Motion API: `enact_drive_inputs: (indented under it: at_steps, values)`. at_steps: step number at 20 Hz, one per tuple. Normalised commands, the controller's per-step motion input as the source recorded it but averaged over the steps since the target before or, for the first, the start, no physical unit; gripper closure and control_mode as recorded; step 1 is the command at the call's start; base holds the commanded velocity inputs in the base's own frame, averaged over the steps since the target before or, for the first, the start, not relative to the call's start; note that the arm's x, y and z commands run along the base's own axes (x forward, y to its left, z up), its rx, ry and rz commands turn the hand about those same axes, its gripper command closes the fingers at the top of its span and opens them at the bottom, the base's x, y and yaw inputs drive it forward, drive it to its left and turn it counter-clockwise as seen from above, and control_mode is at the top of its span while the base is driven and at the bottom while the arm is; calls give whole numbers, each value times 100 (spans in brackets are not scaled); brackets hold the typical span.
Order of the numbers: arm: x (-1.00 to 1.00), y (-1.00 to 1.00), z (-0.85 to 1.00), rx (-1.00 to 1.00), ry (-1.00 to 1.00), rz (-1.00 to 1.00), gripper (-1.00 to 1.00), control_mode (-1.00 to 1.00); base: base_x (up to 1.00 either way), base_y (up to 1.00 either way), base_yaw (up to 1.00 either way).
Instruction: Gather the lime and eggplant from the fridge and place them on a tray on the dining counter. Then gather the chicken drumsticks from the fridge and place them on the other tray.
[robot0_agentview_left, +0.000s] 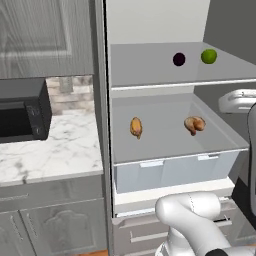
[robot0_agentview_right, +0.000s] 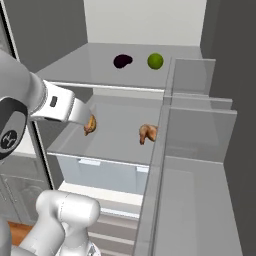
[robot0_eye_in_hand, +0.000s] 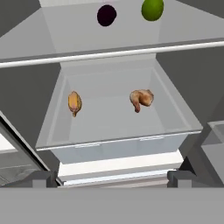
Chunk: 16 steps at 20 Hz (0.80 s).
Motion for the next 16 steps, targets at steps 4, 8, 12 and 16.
enact_drive_inputs:
  at_steps: [4,8,12,16]
  values:
    - [0,0,0,0,0,0,-100,100,26,-32,0]
    - [0,0,0,0,0,0,-100,100,15,-27,-4]
    - [0,0,0,0,0,0,-100,100,4,-32,-9]
    - [0,-3,-1,0,-1,-1,-100,-100,0,-22,-8]
